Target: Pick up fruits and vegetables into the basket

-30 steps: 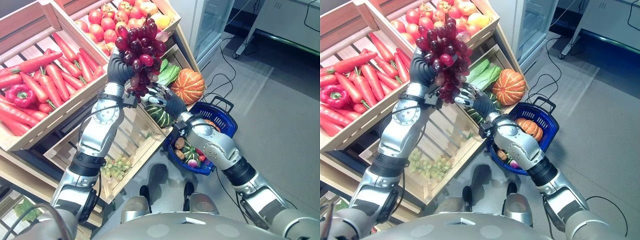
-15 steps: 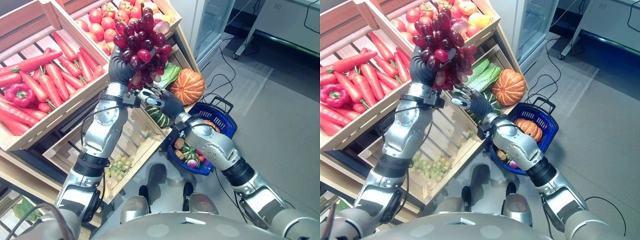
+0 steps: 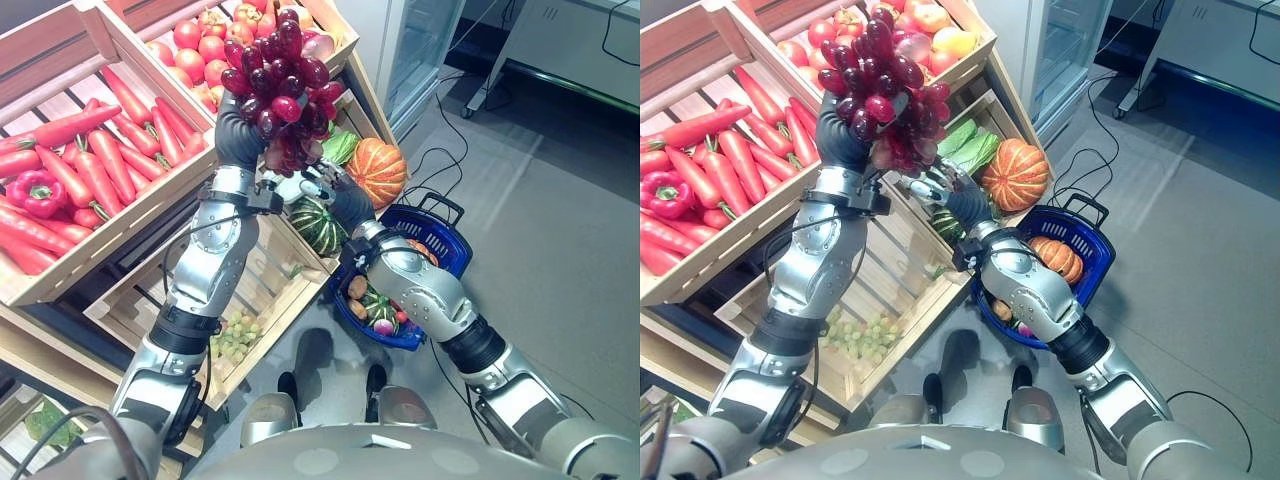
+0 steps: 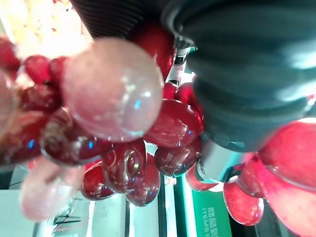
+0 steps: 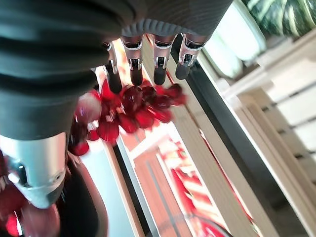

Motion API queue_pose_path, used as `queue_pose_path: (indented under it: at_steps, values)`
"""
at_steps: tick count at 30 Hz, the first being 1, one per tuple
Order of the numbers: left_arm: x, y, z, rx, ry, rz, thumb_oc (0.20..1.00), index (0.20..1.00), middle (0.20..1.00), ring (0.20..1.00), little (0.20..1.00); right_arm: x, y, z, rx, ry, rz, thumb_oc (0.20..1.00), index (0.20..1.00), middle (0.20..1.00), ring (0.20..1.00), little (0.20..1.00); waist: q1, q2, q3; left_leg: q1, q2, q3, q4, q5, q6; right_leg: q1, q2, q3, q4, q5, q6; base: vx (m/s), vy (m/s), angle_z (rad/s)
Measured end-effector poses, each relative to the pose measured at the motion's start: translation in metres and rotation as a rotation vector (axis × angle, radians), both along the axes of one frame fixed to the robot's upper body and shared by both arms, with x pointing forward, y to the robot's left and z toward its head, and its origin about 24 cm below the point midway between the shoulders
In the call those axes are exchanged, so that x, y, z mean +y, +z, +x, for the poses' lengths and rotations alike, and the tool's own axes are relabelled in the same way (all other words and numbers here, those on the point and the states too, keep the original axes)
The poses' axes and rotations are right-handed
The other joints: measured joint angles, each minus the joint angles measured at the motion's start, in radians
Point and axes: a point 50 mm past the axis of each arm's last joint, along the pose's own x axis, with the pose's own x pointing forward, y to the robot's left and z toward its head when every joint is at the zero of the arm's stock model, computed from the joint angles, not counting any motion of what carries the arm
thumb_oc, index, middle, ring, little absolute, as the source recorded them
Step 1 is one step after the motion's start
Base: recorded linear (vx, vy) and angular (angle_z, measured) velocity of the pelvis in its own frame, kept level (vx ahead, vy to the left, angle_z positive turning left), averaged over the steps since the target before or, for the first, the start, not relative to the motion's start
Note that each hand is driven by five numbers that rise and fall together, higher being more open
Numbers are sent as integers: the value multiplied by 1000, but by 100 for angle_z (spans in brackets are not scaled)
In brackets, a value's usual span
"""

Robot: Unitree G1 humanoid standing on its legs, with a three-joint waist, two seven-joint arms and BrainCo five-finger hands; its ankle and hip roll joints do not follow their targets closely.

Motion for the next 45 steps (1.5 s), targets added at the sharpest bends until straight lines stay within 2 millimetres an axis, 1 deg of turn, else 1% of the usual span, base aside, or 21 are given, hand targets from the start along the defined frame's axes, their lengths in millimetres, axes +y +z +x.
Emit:
queue_pose_path:
  at_steps: [3,9,11,20,29,34,45]
  values:
    - [1,0,0,3,12,-8,200,200,200,200,200,-4,5,1,-30,-42,5,1000,1000,1000,1000,1000,-6,0,0,0,-1,6,0,-1,2,-2,-1,5,0,1,1,-2,14,-3]
    - [2,0,0,0,35,-2,200,200,200,200,200,-10,21,-2,-147,-88,-24,1000,1000,1000,1000,1000,-17,1,0,0,-2,6,-1,-2,2,-3,-1,7,-1,1,1,0,0,0]
    - [2,0,0,-6,46,9,200,200,200,200,200,-12,23,-2,-165,-104,-33,1000,1000,1000,1000,1000,-17,1,1,0,-2,7,-1,-2,2,-3,-1,7,-1,1,1,0,0,0]
    - [2,1,-1,-23,43,7,200,200,200,200,200,-12,23,-2,-166,-101,-38,1000,1000,1000,1000,1000,-16,4,2,0,-2,8,-1,-2,2,-4,-1,7,-1,1,1,0,0,0]
    - [2,0,-1,-23,39,10,200,200,200,200,200,-8,20,-3,-145,-60,-41,1000,1000,1000,1000,1000,-16,7,4,0,-1,6,-2,-2,2,-5,-1,7,-1,1,1,0,0,0]
    - [1,-1,-1,-13,31,21,200,200,200,200,200,-1,21,-6,-139,14,-14,1000,1000,1000,1000,1000,-15,7,4,-1,-1,6,-2,-2,2,-5,-1,7,-1,1,1,0,0,0]
    - [-2,-9,4,67,77,132,200,200,200,200,200,5,17,-7,-112,59,-42,1000,1000,1000,1000,1000,-6,7,4,-3,-1,3,-2,-2,2,-5,-1,6,-1,1,1,0,0,0]
